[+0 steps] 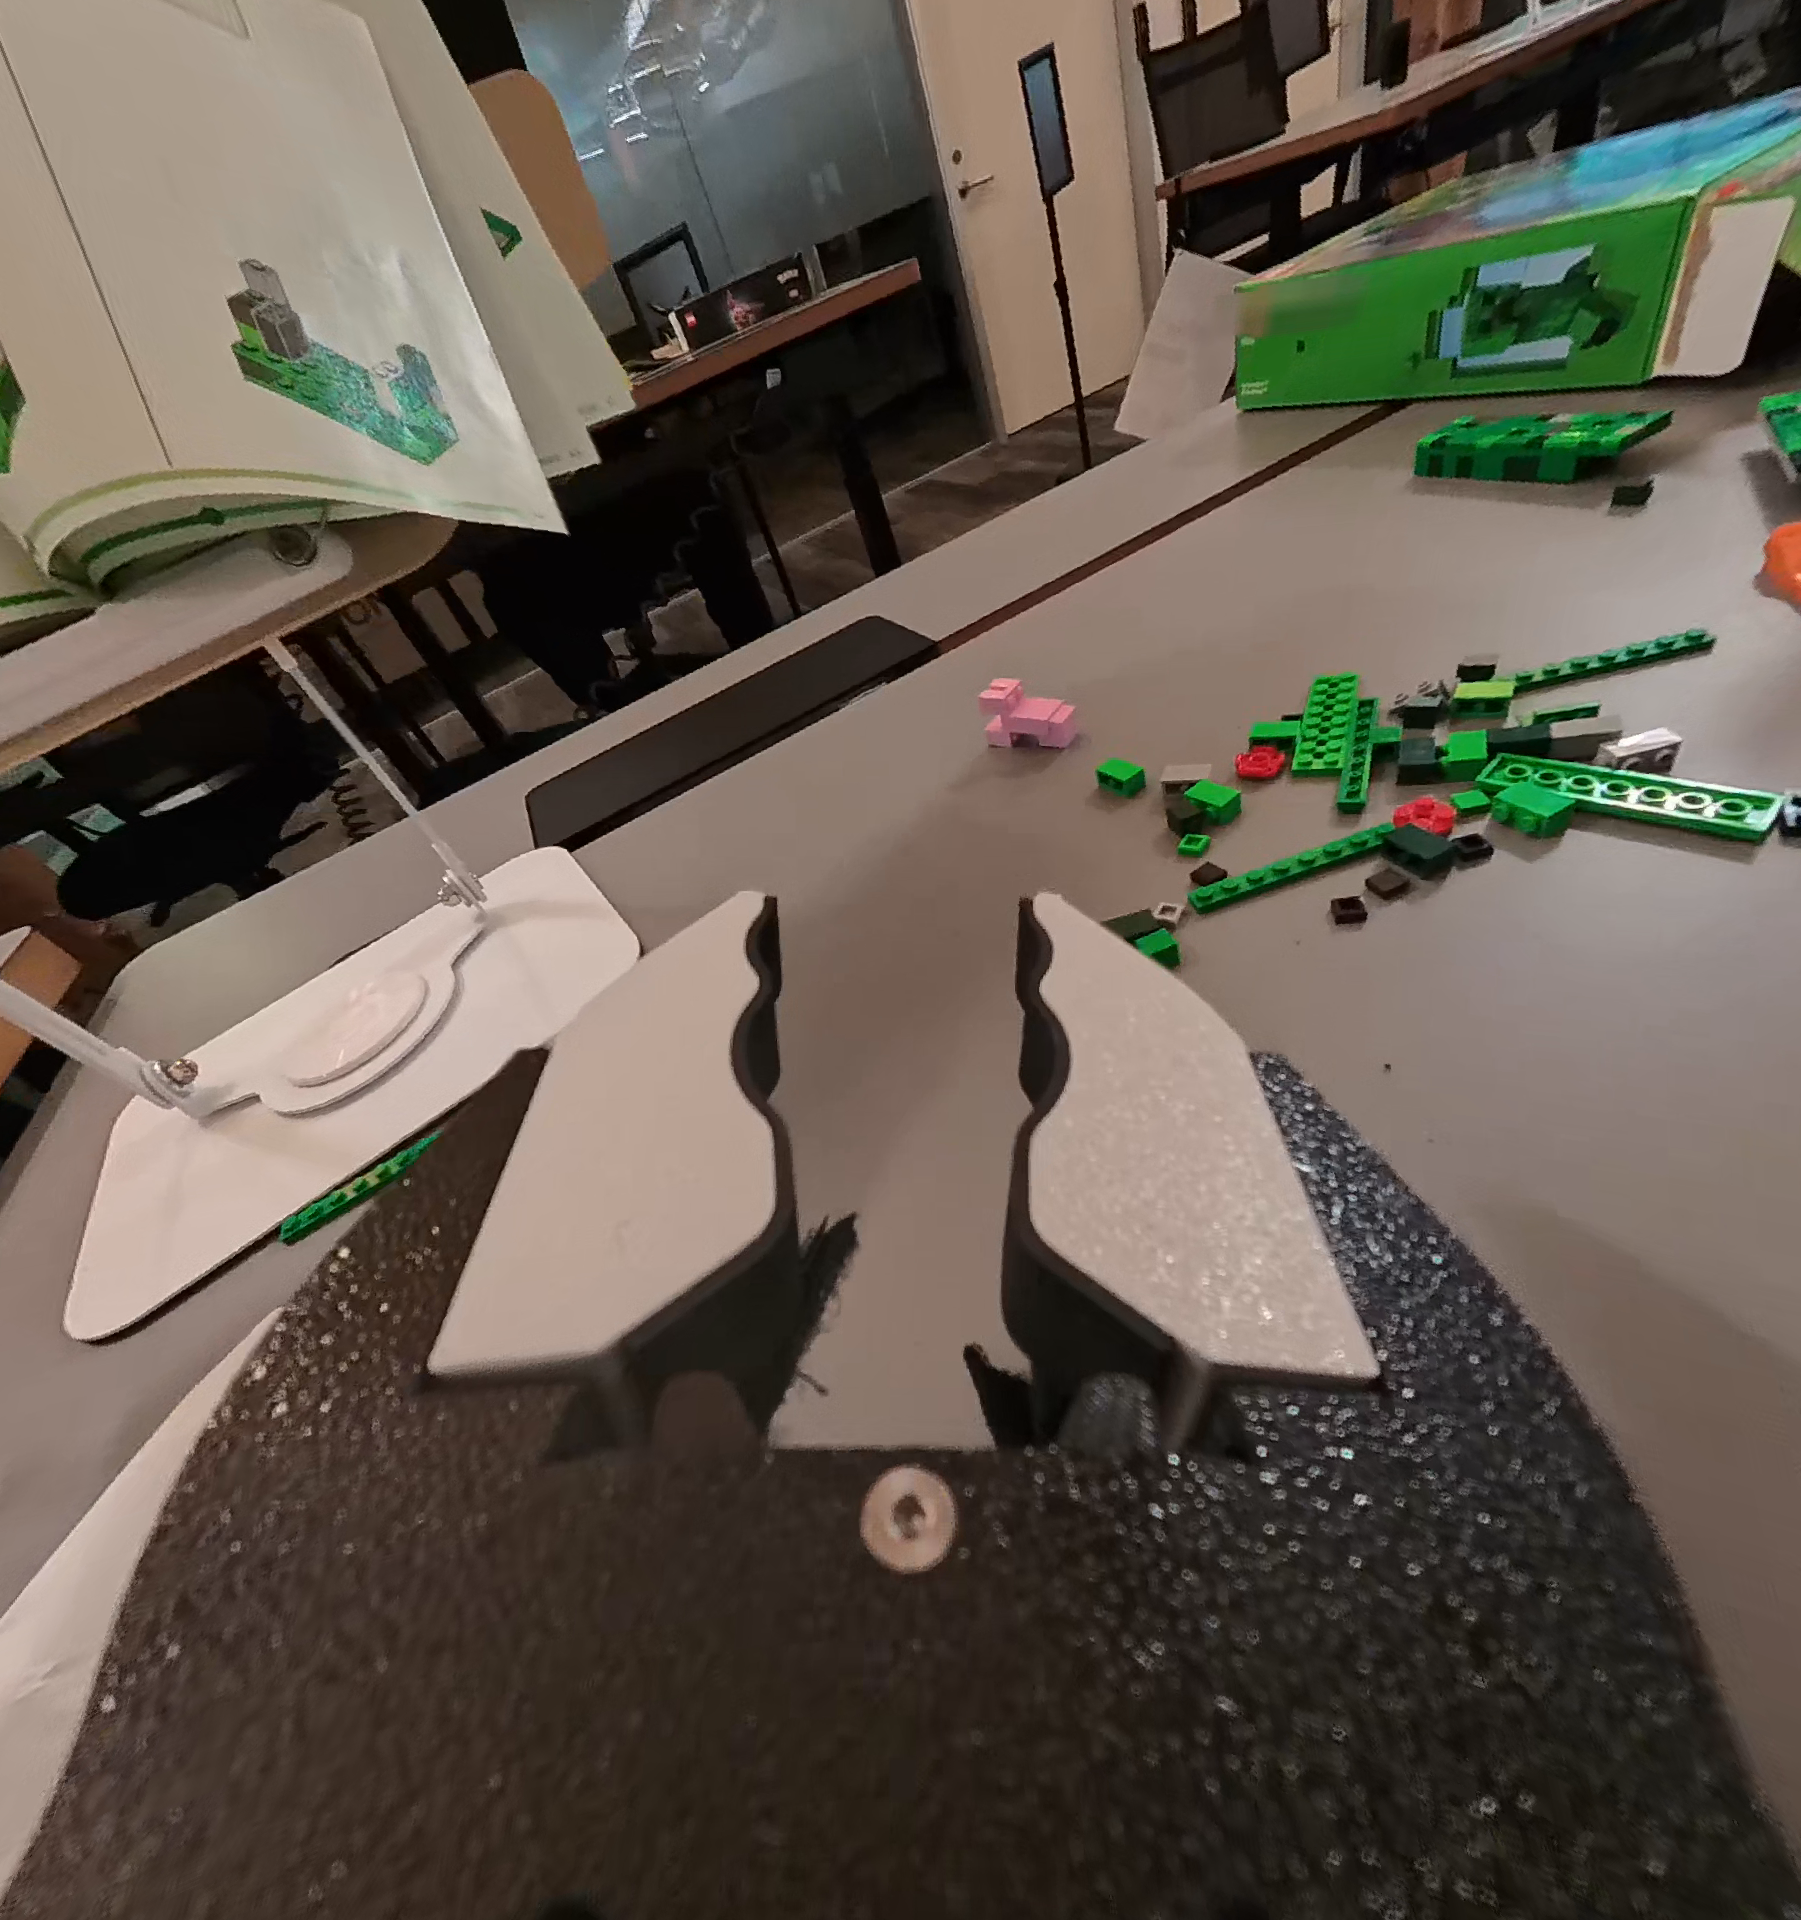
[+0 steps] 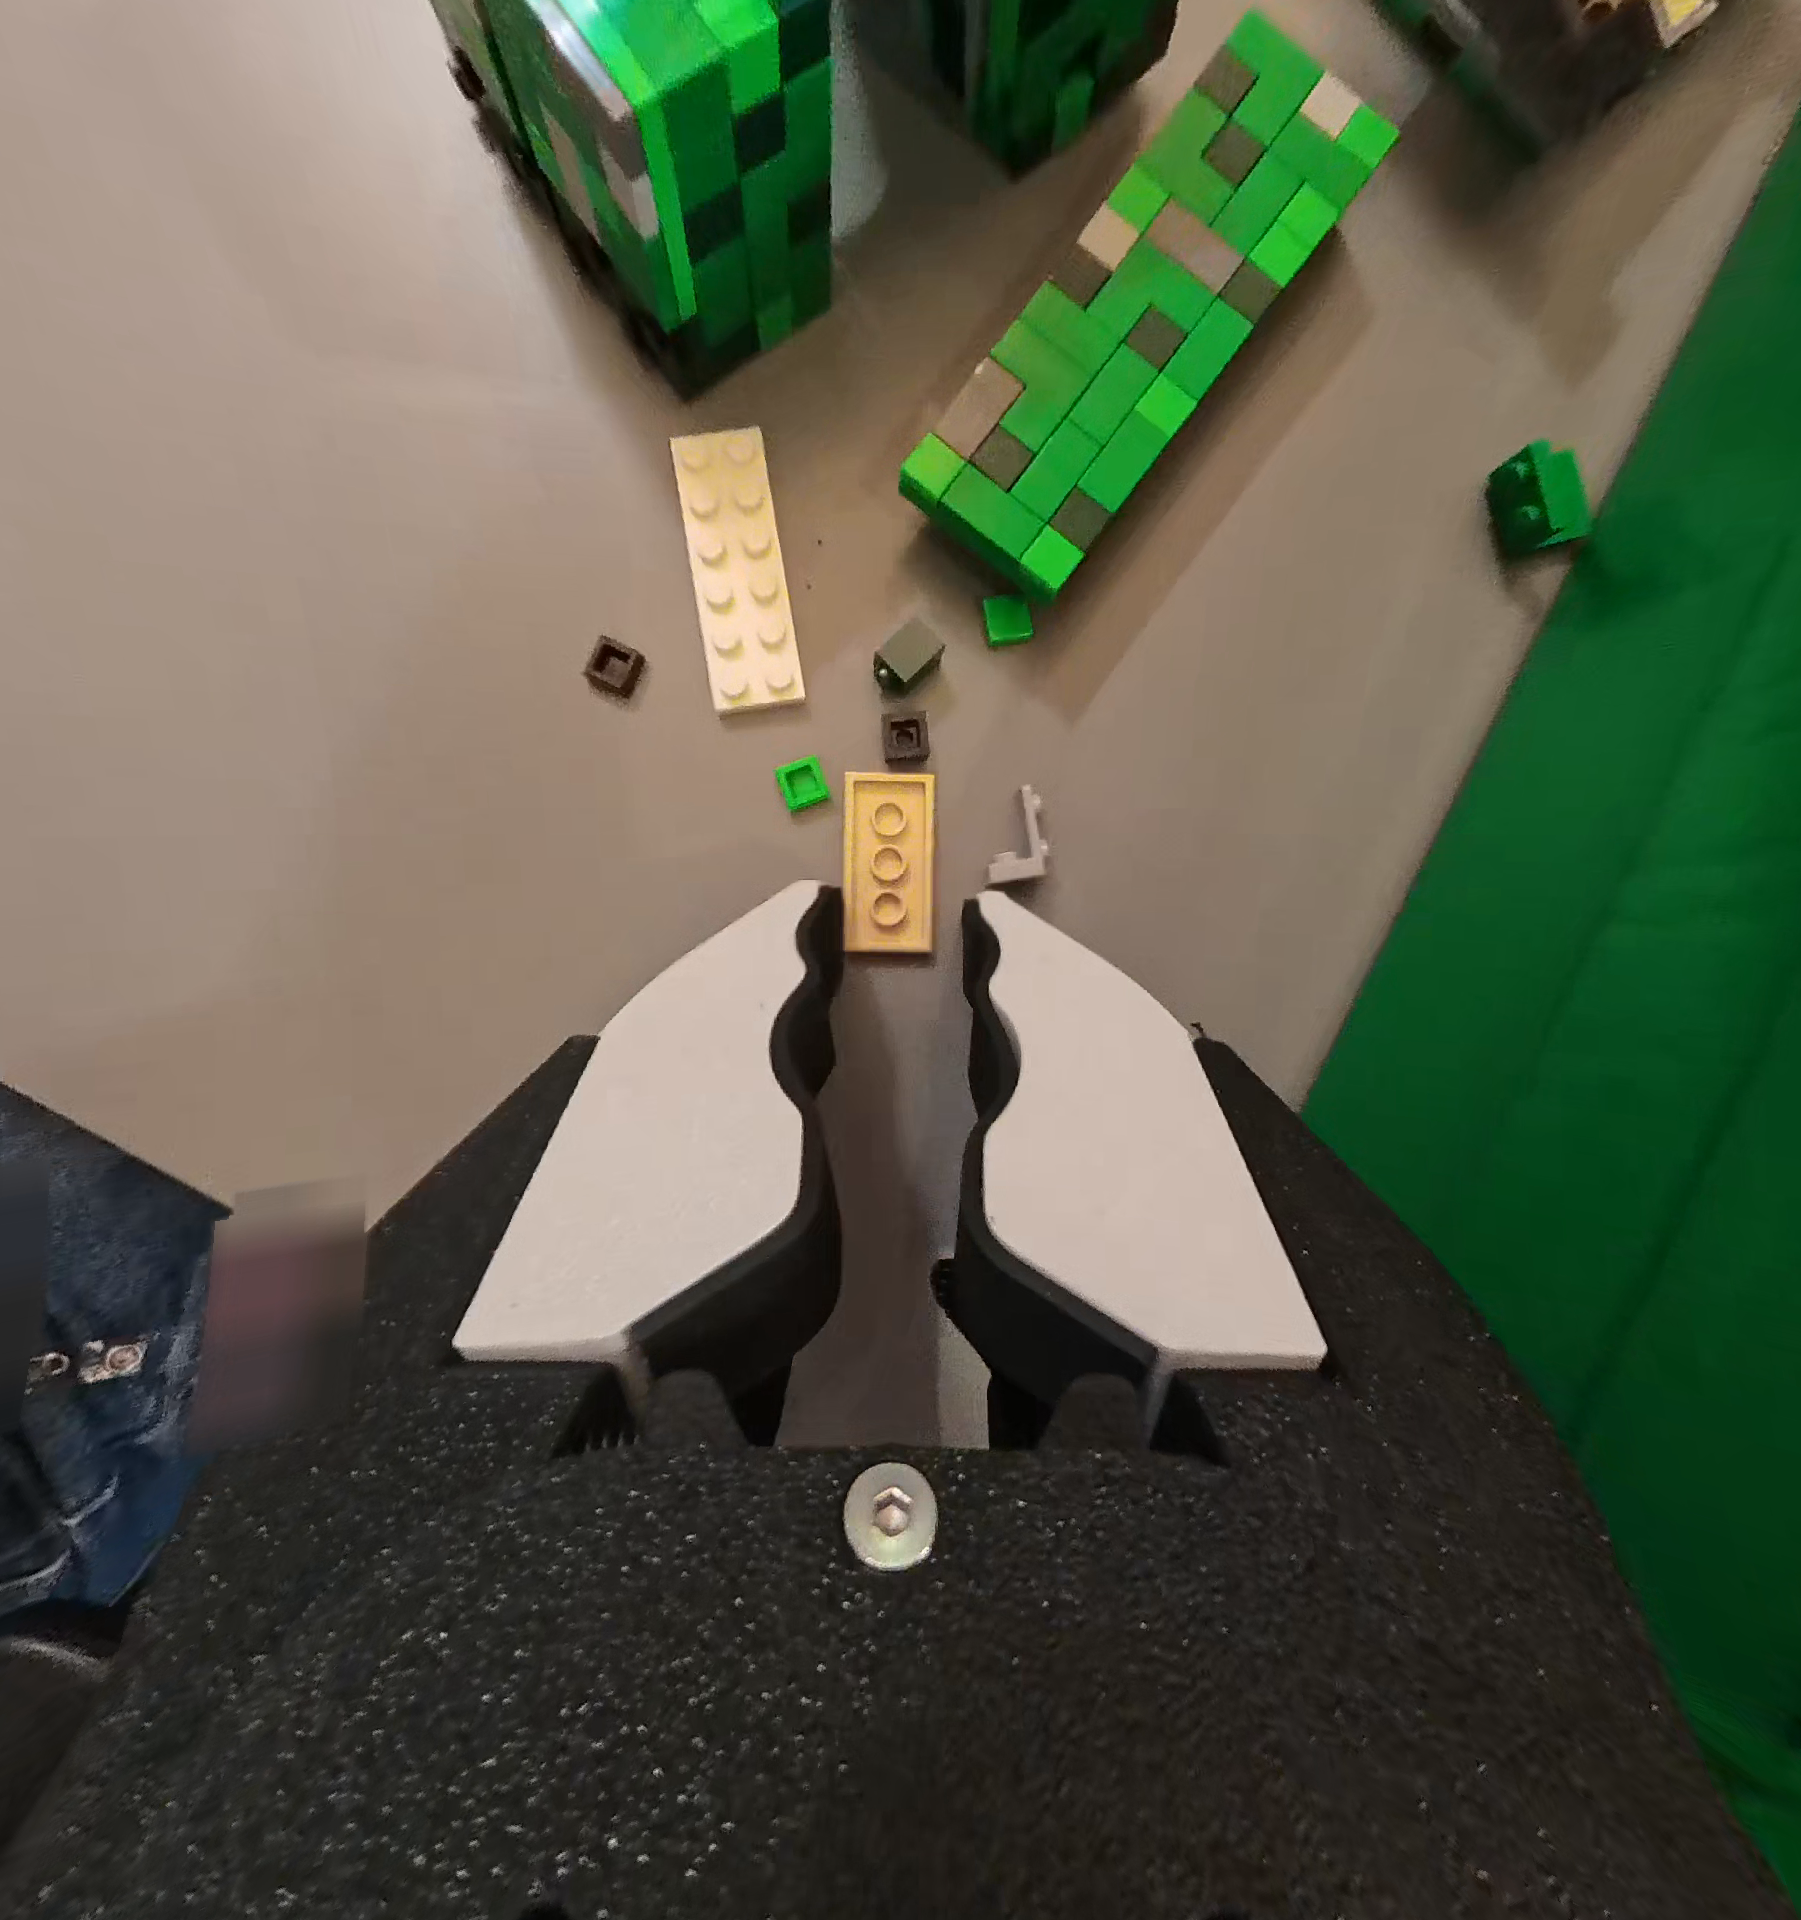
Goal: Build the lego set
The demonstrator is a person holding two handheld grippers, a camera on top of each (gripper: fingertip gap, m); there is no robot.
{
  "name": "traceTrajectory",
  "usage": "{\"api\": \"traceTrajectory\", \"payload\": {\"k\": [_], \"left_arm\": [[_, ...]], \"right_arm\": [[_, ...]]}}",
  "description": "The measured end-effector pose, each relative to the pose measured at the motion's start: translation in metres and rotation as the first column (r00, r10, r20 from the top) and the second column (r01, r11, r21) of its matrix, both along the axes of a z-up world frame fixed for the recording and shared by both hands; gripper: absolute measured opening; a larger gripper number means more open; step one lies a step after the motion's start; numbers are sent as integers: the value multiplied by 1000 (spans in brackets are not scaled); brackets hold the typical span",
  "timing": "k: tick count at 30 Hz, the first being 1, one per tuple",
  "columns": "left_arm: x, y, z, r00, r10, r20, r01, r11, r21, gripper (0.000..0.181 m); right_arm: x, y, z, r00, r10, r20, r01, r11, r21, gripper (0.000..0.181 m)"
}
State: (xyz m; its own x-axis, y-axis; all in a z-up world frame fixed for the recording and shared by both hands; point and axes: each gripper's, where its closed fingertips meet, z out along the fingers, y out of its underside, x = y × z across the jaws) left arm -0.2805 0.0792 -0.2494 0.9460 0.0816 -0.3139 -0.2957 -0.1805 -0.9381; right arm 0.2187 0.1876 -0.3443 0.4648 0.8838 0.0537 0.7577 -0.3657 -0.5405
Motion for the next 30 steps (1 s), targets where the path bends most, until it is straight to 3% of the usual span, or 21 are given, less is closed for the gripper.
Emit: {"api": "traceTrajectory", "payload": {"k": [11, 16, 18, 22, 26, 30], "left_arm": [[-1, 3, -8, 999, 9, -43, -10, 999, -30, 43], [-1, 5, -13, 1000, 5, -28, -6, 999, -51, 43], [-1, 6, -17, 1000, 3, -18, -4, 998, -67, 43], [-1, 8, -23, 1000, -4, -4, 4, 995, -95, 43], [-4, 6, -22, 1000, 7, -4, -8, 995, -102, 44], [-16, 2, -20, 999, 43, 16, -41, 993, -106, 49]], "right_arm": [[-1, 1, 2, 999, 27, 46, -28, 999, 24, 15], [-21, -13, 47, 999, 46, 29, -49, 991, 123, 15], [-53, -26, 75, 994, 112, -4, -109, 978, 175, 15], [-156, -69, 106, 930, 354, -96, -326, 917, 229, 15], [-271, -106, 92, 810, 549, -206, -514, 834, 199, 15], [-360, -113, 59, 764, 615, -192, -590, 788, 175, 16]]}}
